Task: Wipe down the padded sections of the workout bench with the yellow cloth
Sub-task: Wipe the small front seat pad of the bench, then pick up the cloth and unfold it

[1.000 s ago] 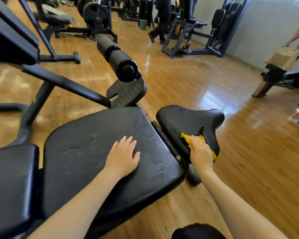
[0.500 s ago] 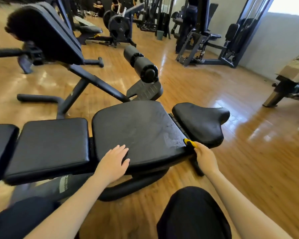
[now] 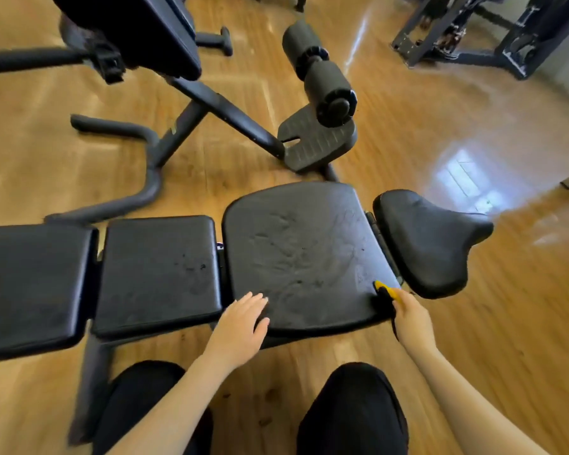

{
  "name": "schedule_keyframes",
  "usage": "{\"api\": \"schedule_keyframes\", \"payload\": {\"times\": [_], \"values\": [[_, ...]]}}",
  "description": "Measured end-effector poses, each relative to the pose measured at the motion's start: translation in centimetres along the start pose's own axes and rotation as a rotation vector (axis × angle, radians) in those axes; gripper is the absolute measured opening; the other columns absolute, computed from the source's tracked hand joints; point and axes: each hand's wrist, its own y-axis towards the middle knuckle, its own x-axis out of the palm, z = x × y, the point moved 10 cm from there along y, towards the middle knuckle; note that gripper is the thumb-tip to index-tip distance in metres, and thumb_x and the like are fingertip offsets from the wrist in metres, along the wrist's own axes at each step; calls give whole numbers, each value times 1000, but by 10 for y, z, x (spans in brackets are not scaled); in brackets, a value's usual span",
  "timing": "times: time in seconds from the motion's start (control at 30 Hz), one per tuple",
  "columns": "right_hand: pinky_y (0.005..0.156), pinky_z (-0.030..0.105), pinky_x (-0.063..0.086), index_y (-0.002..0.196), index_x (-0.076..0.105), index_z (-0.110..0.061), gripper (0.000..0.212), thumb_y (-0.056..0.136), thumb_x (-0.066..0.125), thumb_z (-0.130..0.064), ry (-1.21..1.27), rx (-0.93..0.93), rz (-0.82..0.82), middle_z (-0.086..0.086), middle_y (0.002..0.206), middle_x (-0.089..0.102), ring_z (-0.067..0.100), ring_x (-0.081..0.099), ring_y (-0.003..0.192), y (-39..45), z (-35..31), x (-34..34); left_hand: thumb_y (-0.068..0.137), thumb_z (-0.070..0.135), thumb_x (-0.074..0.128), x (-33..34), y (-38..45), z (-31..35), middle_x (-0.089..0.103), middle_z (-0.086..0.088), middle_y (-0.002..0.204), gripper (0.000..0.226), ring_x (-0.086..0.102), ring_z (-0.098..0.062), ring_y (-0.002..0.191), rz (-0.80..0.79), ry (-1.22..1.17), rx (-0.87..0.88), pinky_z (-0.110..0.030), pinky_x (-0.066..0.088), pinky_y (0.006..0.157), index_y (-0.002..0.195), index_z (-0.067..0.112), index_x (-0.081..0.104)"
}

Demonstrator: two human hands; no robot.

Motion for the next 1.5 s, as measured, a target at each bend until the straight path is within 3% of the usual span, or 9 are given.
{"api": "schedule_keyframes", "payload": {"times": [0.23, 0.5, 0.7, 0.83, 0.93, 1.2, 1.33, 1.43, 1.5], "values": [[81, 20, 35, 123, 58, -18, 38, 95, 37, -3, -126, -7, -371, 1, 123, 62, 21, 56, 114, -87, -126, -30, 99, 33, 39, -162, -155, -56, 35, 3, 149, 46, 28, -13, 138, -2, -172, -469, -29, 24, 112, 143, 18, 36], [83, 30, 38, 121, 57, -10, 33, 96, 36, -8, -182, 33, -537, 14, 118, 62, 31, 54, 106, -155, -281, -58, 100, 31, 36, -306, -335, -87, 38, -4, 147, 44, 35, -20, 134, 31, -369, -855, -35, 30, 108, 141, 14, 37], [86, 36, 42, 121, 57, -8, 32, 96, 37, -7, -85, -21, -558, 13, 110, 62, 31, 55, 100, -134, -386, -37, 100, 31, 37, -363, -388, -138, 44, -9, 142, 43, 41, -26, 129, 194, -545, -1067, -36, 33, 104, 135, 9, 44], [78, 35, 45, 125, 54, -12, 34, 97, 34, -11, -69, -69, -645, 9, 102, 61, 26, 56, 90, -131, -444, 1, 100, 29, 38, -381, -392, -145, 46, -12, 140, 41, 41, -27, 129, 299, -583, -1115, -35, 31, 104, 133, 7, 46], [60, 29, 37, 127, 51, -12, 34, 98, 34, -11, -118, -120, -721, 5, 88, 57, 17, 50, 70, -128, -470, 26, 100, 30, 37, -381, -390, -144, 46, -11, 139, 40, 42, -26, 128, 301, -602, -1125, -33, 31, 103, 133, 9, 46], [69, 31, 37, 126, 49, -2, 33, 98, 34, -9, -281, -136, -768, 17, 98, 58, 26, 51, 80, -127, -500, 75, 101, 21, 35, -380, -404, -190, 45, -14, 139, 38, 40, -28, 129, 326, -698, -1216, -33, 27, 107, 133, 3, 46], [88, 38, 42, 131, 45, -2, 35, 99, 35, -10, -349, -148, -730, 22, 124, 56, 37, 52, 110, -120, -543, 102, 101, 20, 35, -407, -402, -249, 51, 0, 89, 27, 50, -12, 85, 280, -695, -1186, -15, 35, 74, 86, 14, 57], [81, 33, 39, 130, 46, -1, 35, 98, 36, -11, -306, -122, -670, 21, 125, 56, 37, 51, 112, -116, -592, 132, 101, 23, 36, -463, -394, -310, 55, -10, 121, 34, 49, -27, 117, 292, -652, -1143, -27, 34, 97, 121, 4, 56], [81, 33, 39, 129, 47, -2, 34, 98, 36, -12, -288, -110, -659, 22, 123, 56, 37, 52, 111, -127, -626, 154, 101, 25, 36, -498, -388, -350, 48, -13, 137, 40, 43, -30, 126, 247, -632, -1113, -33, 33, 102, 132, 4, 47]]}}
